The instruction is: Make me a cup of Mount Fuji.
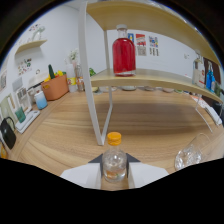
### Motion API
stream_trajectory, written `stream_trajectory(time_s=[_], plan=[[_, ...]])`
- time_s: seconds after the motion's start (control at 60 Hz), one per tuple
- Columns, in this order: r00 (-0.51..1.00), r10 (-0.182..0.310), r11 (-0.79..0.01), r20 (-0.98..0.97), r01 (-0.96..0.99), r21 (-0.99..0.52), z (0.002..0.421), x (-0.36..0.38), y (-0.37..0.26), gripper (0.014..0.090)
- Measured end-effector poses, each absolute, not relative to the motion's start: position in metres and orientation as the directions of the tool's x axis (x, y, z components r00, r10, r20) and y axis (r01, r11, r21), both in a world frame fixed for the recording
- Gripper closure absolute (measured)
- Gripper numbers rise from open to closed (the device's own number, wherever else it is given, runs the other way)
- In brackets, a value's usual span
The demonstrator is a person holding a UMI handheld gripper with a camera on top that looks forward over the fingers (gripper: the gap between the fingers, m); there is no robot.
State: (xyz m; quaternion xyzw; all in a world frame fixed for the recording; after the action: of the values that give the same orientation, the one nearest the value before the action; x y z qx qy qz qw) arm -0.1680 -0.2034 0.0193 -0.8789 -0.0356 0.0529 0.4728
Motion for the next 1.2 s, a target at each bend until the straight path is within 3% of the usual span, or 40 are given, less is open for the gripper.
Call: stream_trajectory(time_s=[0.167,0.233,0.333,0.367,0.417,0.633,0.95,1.05,1.2], plan=[[0.991,0.129,-0.552,-0.030,0.047,-0.833,0.017,-0.167,-0.215,0.0675],[0.990,0.136,-0.550,-0.023,0.056,-0.833,0.018,-0.167,-0.221,0.0619],[0.990,0.142,-0.549,-0.024,0.059,-0.834,0.023,-0.168,-0.231,0.0451],[0.989,0.144,-0.544,-0.025,0.058,-0.837,0.026,-0.167,-0.234,0.0289],[0.989,0.147,-0.538,-0.036,0.049,-0.842,0.034,-0.167,-0.240,0.0205],[0.991,0.130,-0.465,-0.021,0.042,-0.884,0.089,-0.128,-0.272,0.0185],[1.000,-0.018,-0.466,-0.021,-0.026,-0.884,0.106,0.005,-0.320,0.0188],[0.998,-0.065,-0.434,-0.028,-0.053,-0.899,0.140,0.042,-0.314,0.0192],[0.995,-0.087,-0.348,-0.057,-0.084,-0.934,0.206,0.081,-0.273,0.0192]])
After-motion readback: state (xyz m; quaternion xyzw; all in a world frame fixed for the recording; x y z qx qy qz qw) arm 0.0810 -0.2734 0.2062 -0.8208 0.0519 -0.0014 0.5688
